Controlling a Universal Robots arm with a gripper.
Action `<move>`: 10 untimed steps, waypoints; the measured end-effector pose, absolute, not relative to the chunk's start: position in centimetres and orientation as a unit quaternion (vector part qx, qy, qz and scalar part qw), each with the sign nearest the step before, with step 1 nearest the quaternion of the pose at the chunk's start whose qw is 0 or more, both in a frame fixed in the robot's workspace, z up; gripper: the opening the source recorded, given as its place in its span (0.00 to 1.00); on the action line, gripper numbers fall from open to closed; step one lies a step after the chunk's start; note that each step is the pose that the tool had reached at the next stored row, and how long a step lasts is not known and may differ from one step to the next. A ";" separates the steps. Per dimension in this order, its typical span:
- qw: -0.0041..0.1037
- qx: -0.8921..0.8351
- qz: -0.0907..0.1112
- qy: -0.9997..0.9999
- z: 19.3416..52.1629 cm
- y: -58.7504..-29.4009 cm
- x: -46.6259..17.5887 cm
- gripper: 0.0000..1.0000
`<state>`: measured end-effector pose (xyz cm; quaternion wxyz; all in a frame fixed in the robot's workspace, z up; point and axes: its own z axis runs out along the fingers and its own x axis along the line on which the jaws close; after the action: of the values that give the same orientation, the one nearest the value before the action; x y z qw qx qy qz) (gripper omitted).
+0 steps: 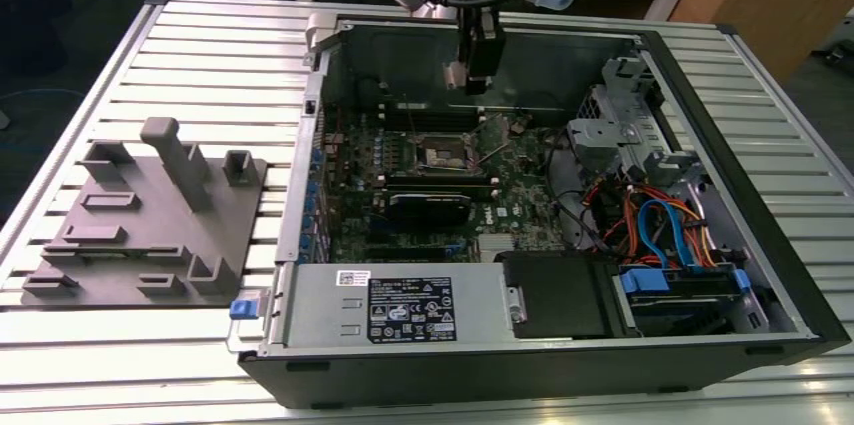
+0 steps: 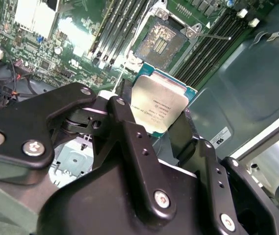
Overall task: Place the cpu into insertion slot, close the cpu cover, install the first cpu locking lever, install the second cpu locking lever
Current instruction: 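Place the cpu into insertion slot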
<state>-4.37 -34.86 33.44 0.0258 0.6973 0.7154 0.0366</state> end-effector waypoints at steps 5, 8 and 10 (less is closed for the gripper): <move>0.026 0.697 0.037 0.715 33.3 -34.9 -4.4 0.54; 0.026 0.697 0.037 0.715 33.3 -34.9 -4.4 0.54; 0.026 0.697 0.037 0.715 33.3 -34.9 -4.4 0.54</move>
<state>-4.38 -34.86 33.26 0.0258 0.6974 0.7153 0.0366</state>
